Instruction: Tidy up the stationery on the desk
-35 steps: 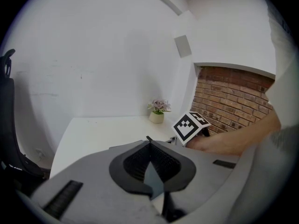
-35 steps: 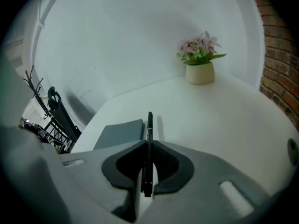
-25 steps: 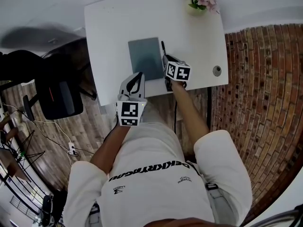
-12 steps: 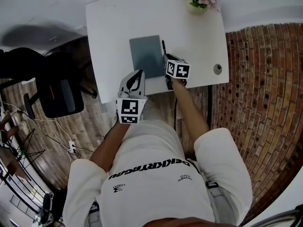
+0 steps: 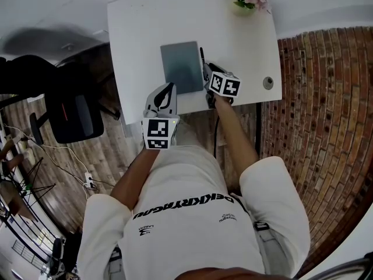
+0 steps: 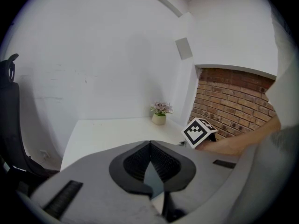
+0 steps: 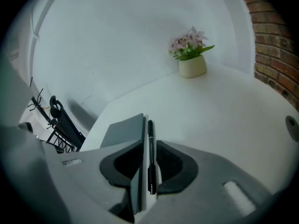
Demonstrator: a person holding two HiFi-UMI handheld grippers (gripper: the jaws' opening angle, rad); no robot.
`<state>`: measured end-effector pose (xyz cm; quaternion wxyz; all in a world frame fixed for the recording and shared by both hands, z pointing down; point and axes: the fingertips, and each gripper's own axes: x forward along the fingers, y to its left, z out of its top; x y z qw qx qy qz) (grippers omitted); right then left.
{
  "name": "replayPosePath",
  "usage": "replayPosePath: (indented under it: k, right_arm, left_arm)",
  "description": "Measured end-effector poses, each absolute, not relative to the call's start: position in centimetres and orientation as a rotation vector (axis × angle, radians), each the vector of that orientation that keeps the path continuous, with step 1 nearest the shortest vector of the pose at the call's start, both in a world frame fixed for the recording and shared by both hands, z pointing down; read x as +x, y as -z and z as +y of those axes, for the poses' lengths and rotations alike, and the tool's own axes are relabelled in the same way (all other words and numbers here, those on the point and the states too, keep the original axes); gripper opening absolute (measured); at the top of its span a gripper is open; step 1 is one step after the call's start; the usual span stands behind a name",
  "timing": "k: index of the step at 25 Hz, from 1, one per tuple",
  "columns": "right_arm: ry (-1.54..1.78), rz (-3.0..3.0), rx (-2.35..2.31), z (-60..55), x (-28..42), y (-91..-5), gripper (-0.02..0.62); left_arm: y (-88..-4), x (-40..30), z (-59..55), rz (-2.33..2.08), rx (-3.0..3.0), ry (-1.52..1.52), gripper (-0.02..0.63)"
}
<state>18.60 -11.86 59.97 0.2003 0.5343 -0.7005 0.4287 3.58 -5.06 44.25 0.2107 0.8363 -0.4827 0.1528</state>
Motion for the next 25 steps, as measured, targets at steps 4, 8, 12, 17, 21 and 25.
replayPosePath:
  k: [4,8,12,17,21,25]
  right_arm:
    - [-1.185,-2.038,1.537,-12.1,19.0,-56.5,0.08]
    - [-1.123,-2.116,1.571,-11.8,18.7,-52.3,0.077]
    - [-1.059,-2.193,1.621,-10.8,18.1,-47.5,0.073]
    - [-0.953,-2.302,1.689,-9.1,16.8,-41.5,0.049]
    - [-0.801,-2.363,1.737,-7.1,15.6,-37.4,0.017]
    - [-0.662,-2.412,1.755,-4.7,14.2,-34.1,-0.009]
  left_arm:
    - [-43.4,3.2,-4.9,-1.348,2.333,-0.414,-0.002]
    - [-41.9,3.0,-4.5,-1.341,2.341,-0.393,-0.002]
    - [-40.3,2.8,-3.9,-1.341,2.363,-0.373,-0.002]
    - [-37.9,2.5,-3.1,-1.339,2.41,-0.34,-0.002]
    - [-35.4,1.9,-2.3,-1.339,2.435,-0.287,-0.002]
    - [-33.3,1.4,-1.3,-1.353,2.468,-0.242,-0.002]
